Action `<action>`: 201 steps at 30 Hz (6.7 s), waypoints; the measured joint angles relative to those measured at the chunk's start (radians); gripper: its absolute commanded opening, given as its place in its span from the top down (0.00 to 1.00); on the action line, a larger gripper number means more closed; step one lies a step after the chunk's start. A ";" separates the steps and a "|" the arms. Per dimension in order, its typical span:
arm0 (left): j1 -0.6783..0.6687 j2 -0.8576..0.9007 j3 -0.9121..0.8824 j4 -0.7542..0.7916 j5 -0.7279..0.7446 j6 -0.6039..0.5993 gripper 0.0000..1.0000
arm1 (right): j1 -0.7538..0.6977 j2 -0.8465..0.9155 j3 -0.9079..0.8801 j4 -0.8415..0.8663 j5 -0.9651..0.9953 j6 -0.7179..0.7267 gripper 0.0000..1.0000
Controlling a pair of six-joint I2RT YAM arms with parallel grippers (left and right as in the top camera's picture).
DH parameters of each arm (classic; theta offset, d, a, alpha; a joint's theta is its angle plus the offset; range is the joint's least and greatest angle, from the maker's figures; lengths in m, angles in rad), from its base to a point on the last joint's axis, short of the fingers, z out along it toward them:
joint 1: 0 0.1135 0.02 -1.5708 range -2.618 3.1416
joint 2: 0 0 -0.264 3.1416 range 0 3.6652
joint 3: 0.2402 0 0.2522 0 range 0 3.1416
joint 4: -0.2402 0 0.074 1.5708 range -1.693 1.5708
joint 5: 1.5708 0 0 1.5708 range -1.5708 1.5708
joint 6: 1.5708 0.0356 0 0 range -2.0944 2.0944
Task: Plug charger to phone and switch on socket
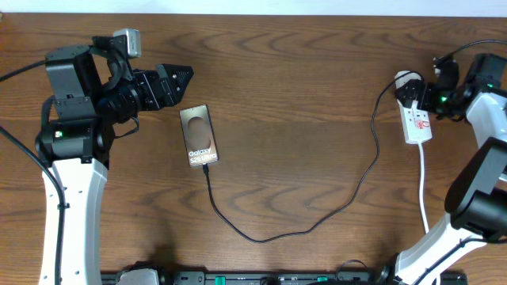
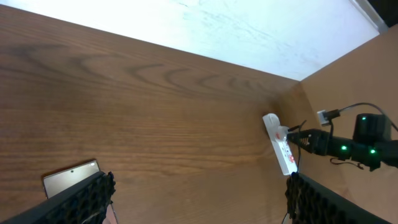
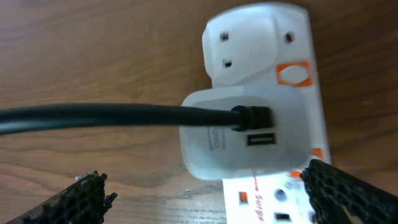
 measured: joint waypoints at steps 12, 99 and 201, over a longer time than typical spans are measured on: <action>0.000 0.000 0.000 -0.001 -0.008 0.000 0.10 | 0.003 0.034 -0.009 0.032 0.007 0.021 0.01; 0.000 0.000 0.000 -0.026 -0.038 0.000 0.10 | 0.022 0.082 0.068 -0.047 0.041 0.094 0.01; -0.145 -0.647 -0.497 0.246 -0.431 0.193 0.10 | 0.035 -0.411 0.053 -0.432 0.393 0.272 0.01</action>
